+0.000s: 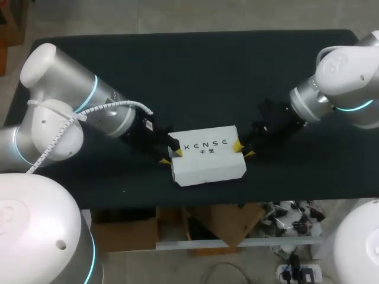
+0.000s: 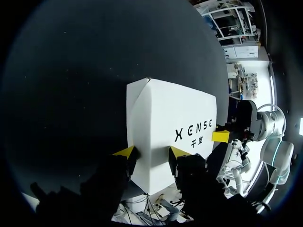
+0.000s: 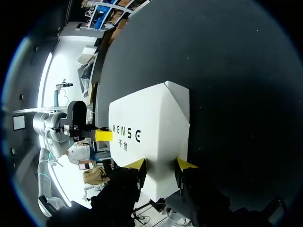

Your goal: Assemble the packaging by folding the flat box into shape, placing the metal phone stand inside, and closing the box properly

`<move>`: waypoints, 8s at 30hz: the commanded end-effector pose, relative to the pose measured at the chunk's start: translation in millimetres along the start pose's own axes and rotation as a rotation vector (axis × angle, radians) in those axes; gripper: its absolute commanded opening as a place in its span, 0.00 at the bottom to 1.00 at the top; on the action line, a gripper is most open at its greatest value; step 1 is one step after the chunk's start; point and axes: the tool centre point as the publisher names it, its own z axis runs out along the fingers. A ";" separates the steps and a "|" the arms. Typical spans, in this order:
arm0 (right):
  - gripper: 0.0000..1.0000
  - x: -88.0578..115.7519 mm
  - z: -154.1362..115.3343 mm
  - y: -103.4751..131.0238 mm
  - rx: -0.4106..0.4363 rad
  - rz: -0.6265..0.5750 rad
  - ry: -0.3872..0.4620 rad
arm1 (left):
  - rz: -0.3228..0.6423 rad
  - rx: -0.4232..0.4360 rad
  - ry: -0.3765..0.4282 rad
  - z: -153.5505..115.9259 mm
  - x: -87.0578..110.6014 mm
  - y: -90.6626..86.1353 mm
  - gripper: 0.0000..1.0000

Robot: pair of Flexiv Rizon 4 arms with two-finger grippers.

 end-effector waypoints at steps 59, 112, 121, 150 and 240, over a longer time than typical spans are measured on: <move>0.38 14.6 -1.0 8.6 0.090 0.131 0.065 | -0.097 -0.187 -0.008 3.5 20.9 -11.9 0.45; 0.39 21.7 -11.6 18.9 0.143 0.207 0.122 | -0.178 -0.304 0.003 -11.5 30.0 -23.3 0.43; 0.39 23.1 -12.8 20.1 0.149 0.220 0.130 | -0.197 -0.328 0.011 -14.4 31.0 -27.3 0.42; 0.39 29.1 -16.3 24.4 0.162 0.245 0.144 | -0.239 -0.365 0.024 -20.1 32.3 -34.7 0.42; 0.40 25.7 -10.5 16.3 0.162 0.217 0.110 | -0.181 -0.268 -0.024 -18.0 17.5 -24.4 0.45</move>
